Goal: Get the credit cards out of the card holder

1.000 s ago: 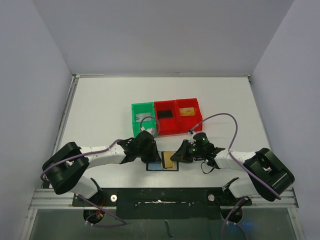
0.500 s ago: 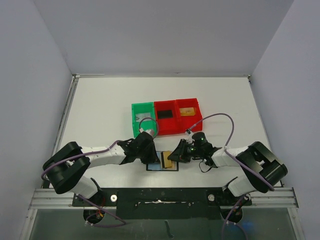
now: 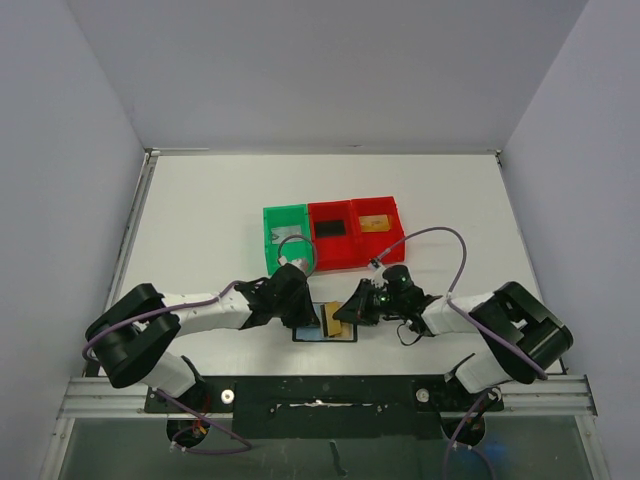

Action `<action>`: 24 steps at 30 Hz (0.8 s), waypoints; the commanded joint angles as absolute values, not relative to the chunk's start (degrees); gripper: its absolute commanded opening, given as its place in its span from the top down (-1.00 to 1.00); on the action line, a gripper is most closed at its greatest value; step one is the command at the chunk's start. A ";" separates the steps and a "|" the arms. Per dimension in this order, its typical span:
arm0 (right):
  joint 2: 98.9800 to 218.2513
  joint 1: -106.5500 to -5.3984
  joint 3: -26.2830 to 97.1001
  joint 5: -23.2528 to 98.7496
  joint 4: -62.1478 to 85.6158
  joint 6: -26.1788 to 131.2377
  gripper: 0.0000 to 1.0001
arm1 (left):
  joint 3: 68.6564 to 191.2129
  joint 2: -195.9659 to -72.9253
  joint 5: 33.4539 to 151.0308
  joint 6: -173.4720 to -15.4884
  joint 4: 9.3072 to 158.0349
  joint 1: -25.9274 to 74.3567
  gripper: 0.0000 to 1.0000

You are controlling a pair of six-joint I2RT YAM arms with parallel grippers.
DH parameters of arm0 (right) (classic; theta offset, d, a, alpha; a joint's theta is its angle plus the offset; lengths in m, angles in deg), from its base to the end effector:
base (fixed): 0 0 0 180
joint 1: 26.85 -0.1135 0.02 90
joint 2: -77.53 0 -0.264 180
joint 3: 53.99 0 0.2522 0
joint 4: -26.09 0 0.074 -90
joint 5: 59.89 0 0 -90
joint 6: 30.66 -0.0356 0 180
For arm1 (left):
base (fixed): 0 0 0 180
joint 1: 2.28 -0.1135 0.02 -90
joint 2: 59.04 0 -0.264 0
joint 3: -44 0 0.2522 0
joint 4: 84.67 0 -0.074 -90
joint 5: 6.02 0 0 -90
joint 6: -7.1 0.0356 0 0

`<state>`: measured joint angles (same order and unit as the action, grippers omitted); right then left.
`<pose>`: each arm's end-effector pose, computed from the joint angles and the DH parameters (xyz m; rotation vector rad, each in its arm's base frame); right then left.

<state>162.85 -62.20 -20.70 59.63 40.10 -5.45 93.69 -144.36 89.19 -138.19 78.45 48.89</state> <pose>0.1826 0.1510 0.1131 0.3344 2.5744 1.3980 0.1668 -0.2124 0.1429 -0.0555 2.7059 -0.8093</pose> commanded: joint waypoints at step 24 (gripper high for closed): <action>133.30 -59.87 -23.31 46.89 27.18 3.63 1.00 | 91.57 -130.38 86.16 -138.61 79.15 48.49 0.61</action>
